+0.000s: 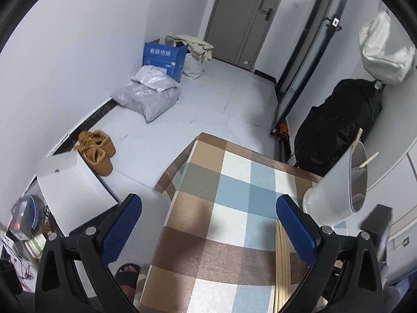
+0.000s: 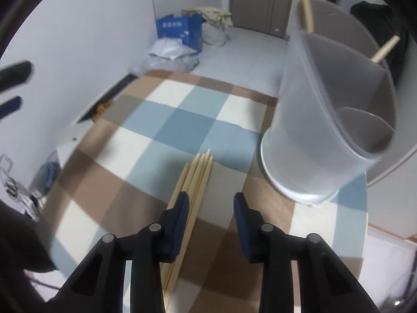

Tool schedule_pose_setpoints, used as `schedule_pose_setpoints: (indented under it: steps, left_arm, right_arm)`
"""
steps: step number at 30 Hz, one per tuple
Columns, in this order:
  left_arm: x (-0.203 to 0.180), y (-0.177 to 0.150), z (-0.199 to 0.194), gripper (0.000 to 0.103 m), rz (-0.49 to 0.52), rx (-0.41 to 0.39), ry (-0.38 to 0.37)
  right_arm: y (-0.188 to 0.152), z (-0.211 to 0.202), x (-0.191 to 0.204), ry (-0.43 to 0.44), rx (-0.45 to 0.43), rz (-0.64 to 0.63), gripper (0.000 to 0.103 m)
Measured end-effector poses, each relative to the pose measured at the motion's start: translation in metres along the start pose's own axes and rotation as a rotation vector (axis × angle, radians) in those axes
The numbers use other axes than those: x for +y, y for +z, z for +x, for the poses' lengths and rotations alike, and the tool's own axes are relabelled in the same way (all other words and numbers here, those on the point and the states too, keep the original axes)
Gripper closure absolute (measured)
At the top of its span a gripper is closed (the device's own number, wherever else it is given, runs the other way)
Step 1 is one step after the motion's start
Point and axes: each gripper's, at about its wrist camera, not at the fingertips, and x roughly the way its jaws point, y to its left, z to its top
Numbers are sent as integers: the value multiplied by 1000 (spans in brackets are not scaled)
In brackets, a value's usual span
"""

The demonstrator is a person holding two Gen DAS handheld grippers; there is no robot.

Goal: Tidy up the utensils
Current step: 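Move both grippers back down to the chopstick bundle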

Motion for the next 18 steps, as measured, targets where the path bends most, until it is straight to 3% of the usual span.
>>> schedule_pose_setpoints:
  steps: [5,13,18]
  left_arm:
    - [10,2,1,3,-42,16,0]
    - [25,7,6,3,-102,47,-10]
    - [31,8,5,3,-126,47,-9]
  right_arm:
    - [6,25,2,-37,68,17,84]
    - [19,30,14,-117,72,-37,88]
    - [27,39,19,-117,105,-53,89]
